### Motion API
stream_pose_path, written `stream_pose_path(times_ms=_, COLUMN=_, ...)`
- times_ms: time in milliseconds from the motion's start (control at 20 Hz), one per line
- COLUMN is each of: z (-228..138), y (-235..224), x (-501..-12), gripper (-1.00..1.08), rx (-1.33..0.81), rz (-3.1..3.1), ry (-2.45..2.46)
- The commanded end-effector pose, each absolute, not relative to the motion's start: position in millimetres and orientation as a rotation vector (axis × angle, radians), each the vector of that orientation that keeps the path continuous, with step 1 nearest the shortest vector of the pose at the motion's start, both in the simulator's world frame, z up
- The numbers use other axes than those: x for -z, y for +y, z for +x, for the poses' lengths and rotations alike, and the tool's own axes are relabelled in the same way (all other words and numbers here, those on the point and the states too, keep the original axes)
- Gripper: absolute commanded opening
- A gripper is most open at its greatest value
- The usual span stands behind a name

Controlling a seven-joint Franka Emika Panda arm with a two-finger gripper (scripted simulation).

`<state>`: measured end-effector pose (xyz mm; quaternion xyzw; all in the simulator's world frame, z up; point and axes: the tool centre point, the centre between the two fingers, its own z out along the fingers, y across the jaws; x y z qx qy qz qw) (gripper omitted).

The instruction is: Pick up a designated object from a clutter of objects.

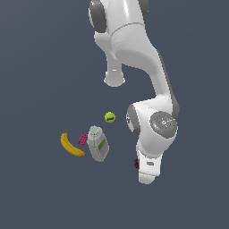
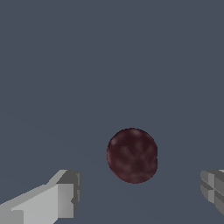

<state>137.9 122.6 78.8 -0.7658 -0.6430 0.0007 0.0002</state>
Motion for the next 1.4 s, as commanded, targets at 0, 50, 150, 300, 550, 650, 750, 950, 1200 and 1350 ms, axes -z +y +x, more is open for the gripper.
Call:
stream_pose_path(times_ms=0, z=138, y=123, x=-79, gripper=1.00, rx=-0.002, rz=-2.406, ry=-2.020)
stream_pose_path(times_ms=50, z=138, y=123, x=-77, gripper=1.00, rx=-0.002, rz=-2.406, ry=-2.020)
stream_pose_path(times_ms=150, z=138, y=123, x=-73, gripper=1.00, rx=-0.002, rz=-2.405, ry=-2.021)
stream_pose_path(times_ms=300, z=138, y=123, x=-60, gripper=1.00, rx=-0.001, rz=-2.404, ry=-2.023)
stream_pose_path(times_ms=550, z=137, y=123, x=-35, gripper=1.00, rx=-0.001, rz=-2.401, ry=-2.026)
stream_pose_path(times_ms=650, z=137, y=123, x=-30, gripper=1.00, rx=-0.001, rz=-2.401, ry=-2.026)
stream_pose_path(times_ms=750, z=138, y=123, x=-28, gripper=1.00, rx=-0.001, rz=-2.401, ry=-2.026)
stream_pose_path(times_ms=950, z=138, y=123, x=-28, gripper=-1.00, rx=-0.001, rz=-2.401, ry=-2.026)
stream_pose_path(times_ms=1200, z=138, y=123, x=-28, gripper=-1.00, rx=-0.001, rz=-2.401, ry=-2.026)
stream_pose_path(times_ms=1350, z=138, y=123, x=-28, gripper=-1.00, rx=-0.001, rz=-2.401, ry=-2.026)
